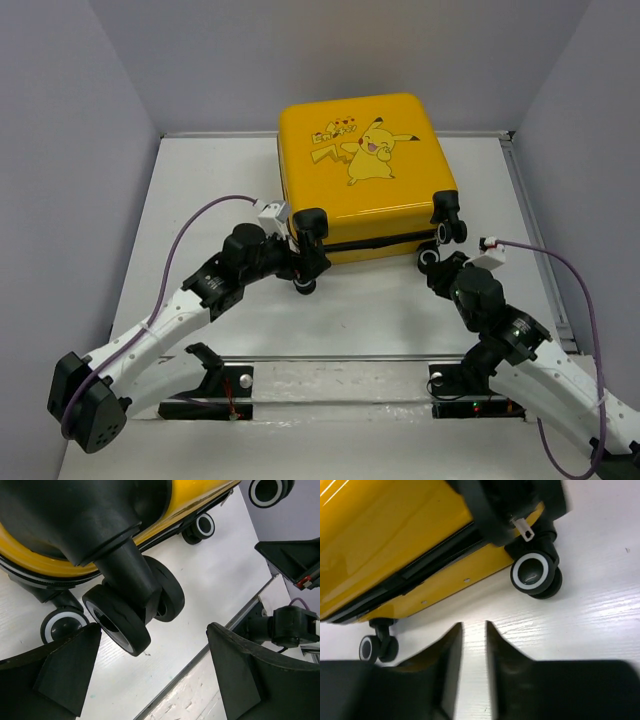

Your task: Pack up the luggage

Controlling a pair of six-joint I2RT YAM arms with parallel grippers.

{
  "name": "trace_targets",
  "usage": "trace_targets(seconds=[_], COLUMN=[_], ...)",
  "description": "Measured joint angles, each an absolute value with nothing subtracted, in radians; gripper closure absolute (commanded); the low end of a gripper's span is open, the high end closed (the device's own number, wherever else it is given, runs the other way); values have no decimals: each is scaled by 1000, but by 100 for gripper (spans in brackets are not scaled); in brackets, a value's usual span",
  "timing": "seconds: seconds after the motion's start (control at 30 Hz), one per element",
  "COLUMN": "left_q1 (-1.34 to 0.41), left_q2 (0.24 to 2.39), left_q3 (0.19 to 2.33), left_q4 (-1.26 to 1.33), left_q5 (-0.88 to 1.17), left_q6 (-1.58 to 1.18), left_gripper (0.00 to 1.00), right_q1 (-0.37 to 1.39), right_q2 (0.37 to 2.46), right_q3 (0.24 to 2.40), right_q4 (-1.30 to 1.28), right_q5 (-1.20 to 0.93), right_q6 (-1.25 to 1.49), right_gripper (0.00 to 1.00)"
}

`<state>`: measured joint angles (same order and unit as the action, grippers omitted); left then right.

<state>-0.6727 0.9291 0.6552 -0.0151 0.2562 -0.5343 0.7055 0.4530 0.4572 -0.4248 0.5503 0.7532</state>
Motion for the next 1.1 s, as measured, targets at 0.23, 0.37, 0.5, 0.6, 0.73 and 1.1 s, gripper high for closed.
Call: trace_targets(seconds=[0.23,0.37,0.5,0.6,0.73,1.1], left_q1=[-673,-673,-673,-673,-673,-674], left_q2=[978,978,973,972,972,980], left_q3=[655,653,625,598,569,544], left_q4=[55,95,159,197,230,274], left_q5=[225,190,161,149,142,136], left_q6=[-582,-615,-658,-687,-716,-776], left_gripper=[2,3,6,7,15,28], right_q1=[624,569,439,319,159,32], right_q2=[494,494,533,575,625,766], right_q3=[416,367,334,301,261,196], right_q4=[-420,-330,-158,-35,50,345], right_q5=[617,584,477,356,173,-146], right_q6=[785,720,604,553,519,484], right_gripper=[34,34,29,28,27,30])
